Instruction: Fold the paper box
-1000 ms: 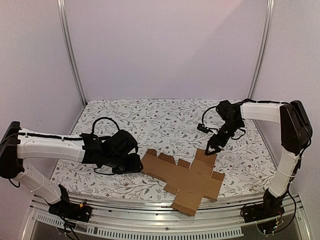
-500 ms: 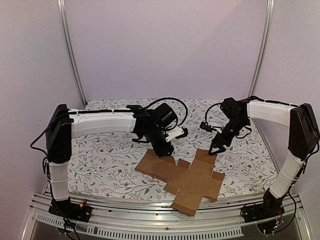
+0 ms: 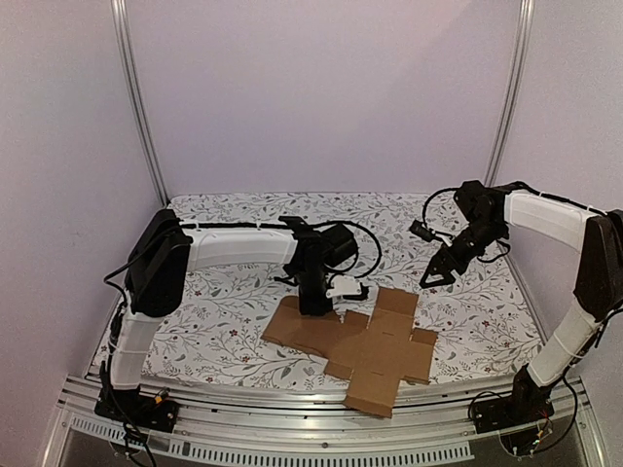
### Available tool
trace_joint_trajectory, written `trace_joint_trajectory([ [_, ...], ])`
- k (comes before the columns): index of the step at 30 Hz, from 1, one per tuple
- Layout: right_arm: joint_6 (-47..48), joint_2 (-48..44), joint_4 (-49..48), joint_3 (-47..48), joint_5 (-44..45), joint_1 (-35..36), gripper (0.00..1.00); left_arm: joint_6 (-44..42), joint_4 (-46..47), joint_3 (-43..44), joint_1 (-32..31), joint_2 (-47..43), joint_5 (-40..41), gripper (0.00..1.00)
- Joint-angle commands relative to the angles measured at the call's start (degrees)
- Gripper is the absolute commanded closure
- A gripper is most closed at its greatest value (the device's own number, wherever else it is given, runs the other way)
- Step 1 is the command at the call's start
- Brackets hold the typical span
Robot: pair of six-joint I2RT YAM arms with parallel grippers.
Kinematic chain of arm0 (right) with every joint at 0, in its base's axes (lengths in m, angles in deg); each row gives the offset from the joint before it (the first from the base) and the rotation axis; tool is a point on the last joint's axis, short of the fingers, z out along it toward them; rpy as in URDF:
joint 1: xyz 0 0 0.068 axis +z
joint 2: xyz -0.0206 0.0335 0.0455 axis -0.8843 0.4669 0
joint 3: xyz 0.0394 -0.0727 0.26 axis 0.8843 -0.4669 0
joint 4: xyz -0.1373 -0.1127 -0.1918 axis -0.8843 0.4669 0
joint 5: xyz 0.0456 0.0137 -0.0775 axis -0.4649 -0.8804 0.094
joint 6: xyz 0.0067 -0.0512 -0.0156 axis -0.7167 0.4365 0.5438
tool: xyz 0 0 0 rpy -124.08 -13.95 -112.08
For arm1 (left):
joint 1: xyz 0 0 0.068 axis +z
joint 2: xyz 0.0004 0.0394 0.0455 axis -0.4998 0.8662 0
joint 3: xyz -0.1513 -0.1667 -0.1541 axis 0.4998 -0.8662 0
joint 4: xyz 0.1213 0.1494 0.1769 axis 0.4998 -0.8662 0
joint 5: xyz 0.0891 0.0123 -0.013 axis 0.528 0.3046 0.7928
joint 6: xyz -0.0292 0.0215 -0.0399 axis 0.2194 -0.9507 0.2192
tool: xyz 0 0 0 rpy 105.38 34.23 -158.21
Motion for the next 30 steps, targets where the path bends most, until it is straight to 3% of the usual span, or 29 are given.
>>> trace_joint_trajectory([
  [1, 0.97, 0.12, 0.85, -0.51, -1.01, 0.12, 0.25, -0.54, -1.74, -0.11, -0.22, -1.24, -2.52, 0.85],
  [6, 0.89, 0.61, 0.90, -0.36, -1.06, 0.12, 0.25, 3.52, -1.94, -1.65, 0.22, -2.34, -0.84, 1.00],
  [10, 0.25, 0.53, 0.74, 0.12, -0.35, 0.12, 0.25, 13.54, -2.17, -5.87, 1.50, -6.65, -2.26, 1.00],
  [14, -2.36, 0.81, -1.15, 0.93, 1.94, -0.13, 0.24, 26.39, -0.89, -11.39, 1.37, -11.72, -0.87, 1.00],
  [18, -7.33, 1.68, -2.63, 3.38, 3.89, -0.51, 0.21, 45.36, 0.03, -15.16, 1.23, -15.15, 1.87, 1.00],
  [23, -11.69, 4.61, -2.27, 7.91, 1.85, -0.50, 0.20, 67.05, 11.86, -23.39, -0.88, -19.16, -4.60, 1.00],
  [27, -12.39, 6.97, -0.84, 11.72, 1.76, -0.50, 0.20, 79.15, 24.06, -30.04, -2.82, -19.80, -8.00, 0.98],
  [29, -12.52, 7.41, -0.64, 12.64, 1.57, -0.56, 0.20, 83.19, 31.42, -33.01, -3.63, -19.82, -11.27, 0.92],
  [30, -12.56, 7.54, -0.56, 12.87, 1.46, -0.50, 0.20, 84.26, 33.54, -33.64, -3.91, -19.81, -12.56, 0.82],
])
